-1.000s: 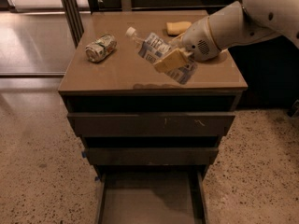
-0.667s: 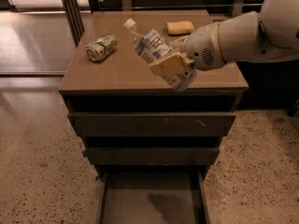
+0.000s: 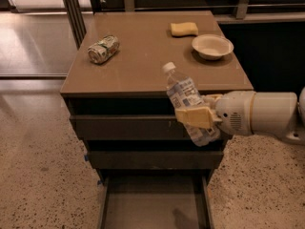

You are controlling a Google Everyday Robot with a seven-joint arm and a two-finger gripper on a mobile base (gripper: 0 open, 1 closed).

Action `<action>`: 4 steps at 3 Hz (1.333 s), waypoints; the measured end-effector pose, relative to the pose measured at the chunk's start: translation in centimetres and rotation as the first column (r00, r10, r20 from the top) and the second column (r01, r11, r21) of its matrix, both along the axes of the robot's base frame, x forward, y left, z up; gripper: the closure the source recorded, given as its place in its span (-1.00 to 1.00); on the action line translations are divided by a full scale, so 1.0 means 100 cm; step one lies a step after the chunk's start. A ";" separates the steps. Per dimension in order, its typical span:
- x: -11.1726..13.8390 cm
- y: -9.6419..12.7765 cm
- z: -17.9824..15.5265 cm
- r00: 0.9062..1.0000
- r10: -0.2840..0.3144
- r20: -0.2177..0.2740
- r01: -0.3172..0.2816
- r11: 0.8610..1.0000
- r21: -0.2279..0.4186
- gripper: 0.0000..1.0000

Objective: Place blue plastic bottle into bottom drawer

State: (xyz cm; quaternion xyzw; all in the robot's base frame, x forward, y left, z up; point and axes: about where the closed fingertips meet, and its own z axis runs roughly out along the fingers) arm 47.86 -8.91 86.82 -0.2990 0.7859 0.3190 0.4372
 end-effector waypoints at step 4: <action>-0.050 -0.081 -0.136 0.916 -0.200 -0.347 0.254 0.960 0.117 1.00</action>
Offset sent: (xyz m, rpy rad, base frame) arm -0.0765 -0.1440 -0.1868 0.1808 0.4922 -0.3941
